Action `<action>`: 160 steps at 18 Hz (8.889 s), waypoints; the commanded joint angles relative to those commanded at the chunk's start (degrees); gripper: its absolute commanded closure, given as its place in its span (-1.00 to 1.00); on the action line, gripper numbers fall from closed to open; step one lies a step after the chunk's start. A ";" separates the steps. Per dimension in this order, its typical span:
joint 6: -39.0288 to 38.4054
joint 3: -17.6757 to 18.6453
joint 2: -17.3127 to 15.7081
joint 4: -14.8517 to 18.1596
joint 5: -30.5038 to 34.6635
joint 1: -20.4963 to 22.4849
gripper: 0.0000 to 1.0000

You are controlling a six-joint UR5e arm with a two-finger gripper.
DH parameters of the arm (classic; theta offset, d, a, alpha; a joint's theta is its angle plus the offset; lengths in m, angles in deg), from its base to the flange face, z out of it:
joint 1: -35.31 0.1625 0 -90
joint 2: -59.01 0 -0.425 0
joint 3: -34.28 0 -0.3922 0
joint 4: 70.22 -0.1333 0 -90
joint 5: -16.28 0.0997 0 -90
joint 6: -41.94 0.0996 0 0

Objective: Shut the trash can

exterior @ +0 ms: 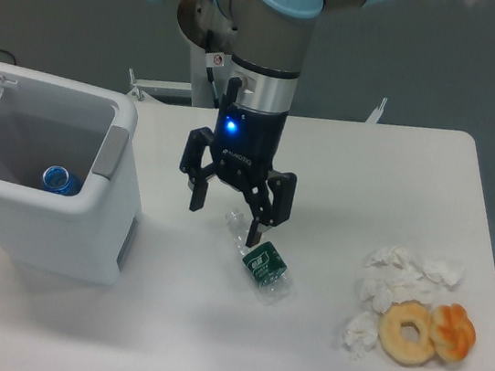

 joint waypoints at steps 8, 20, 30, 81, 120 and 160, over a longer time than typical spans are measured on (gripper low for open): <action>-0.26 0.18 -0.35 0.09 4.38 -0.17 -1.00; -4.55 5.71 -0.88 0.44 12.21 4.13 -1.00; -27.21 6.42 -1.58 1.76 11.60 1.50 -1.00; -58.97 -3.51 -14.15 1.14 -33.05 -23.37 -1.00; -50.36 -1.67 -7.38 0.26 -35.16 -23.74 -1.00; -39.20 5.89 -6.07 0.88 -24.26 -11.60 -1.00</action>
